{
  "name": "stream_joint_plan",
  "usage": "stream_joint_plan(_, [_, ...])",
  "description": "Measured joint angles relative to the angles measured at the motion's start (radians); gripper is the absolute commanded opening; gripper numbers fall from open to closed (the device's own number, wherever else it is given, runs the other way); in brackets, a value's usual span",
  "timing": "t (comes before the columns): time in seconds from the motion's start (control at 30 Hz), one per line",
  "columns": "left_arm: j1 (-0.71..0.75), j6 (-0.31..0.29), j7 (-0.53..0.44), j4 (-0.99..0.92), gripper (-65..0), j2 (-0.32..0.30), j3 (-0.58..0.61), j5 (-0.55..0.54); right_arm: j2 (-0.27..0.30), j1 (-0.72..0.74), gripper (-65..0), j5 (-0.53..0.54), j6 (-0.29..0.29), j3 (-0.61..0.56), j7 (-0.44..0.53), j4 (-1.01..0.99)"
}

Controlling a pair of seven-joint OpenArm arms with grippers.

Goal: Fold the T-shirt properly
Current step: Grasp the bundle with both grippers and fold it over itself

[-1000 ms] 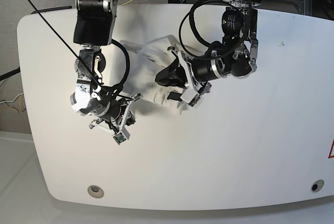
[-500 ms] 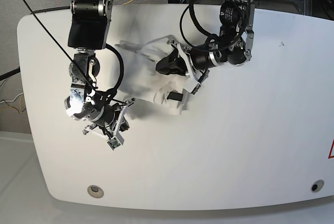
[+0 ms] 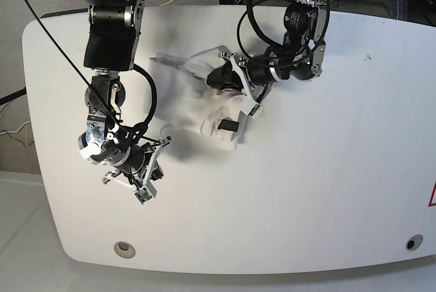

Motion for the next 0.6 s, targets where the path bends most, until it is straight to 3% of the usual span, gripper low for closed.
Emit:
stream_joint_plan(0.33, [-0.077,-0.050,-0.153,-0.216,-63.8,0.005,0.001,0.082,0.002,0.000,-65.0,0.001,-0.003,0.001,-0.002,0.000])
stream_joint_plan(0.6, [-0.113,-0.082,-0.174,-0.275,-63.8,0.006,0.004,0.095,0.019,0.014,-65.0,0.000,-0.003,0.002,-0.003,0.000])
